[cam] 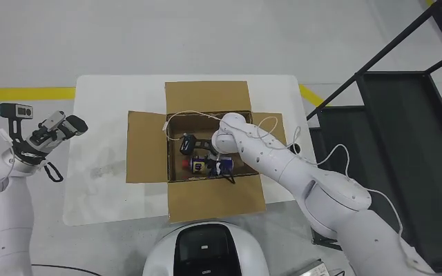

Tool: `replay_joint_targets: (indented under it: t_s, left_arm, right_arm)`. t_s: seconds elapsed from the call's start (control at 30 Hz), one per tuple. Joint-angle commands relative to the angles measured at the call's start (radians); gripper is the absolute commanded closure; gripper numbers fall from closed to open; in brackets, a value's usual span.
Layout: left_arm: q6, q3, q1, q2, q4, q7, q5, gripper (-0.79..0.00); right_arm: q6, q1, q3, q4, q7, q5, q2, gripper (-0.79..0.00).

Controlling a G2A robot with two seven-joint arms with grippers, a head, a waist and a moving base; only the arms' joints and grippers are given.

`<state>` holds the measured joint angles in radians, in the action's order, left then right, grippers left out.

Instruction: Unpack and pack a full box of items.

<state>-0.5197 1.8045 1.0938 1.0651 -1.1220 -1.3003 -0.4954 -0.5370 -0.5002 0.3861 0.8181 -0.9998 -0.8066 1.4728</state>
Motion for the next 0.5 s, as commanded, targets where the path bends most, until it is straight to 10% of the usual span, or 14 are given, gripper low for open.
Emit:
replay_joint_targets:
  t_s: [0.0, 0.47]
  left_arm:
    - [0.0, 0.0, 0.0, 0.0, 0.0, 0.0, 0.0, -0.785]
    - [0.0, 0.0, 0.0, 0.0, 0.0, 0.0, 0.0, -0.785]
  right_arm:
    - [-0.003, 0.004, -0.001, -0.013, 0.0, 0.0, 0.006, 0.0]
    - [-0.053, 0.044, 0.085, -0.001, 0.003, 0.042, -0.014, 0.0]
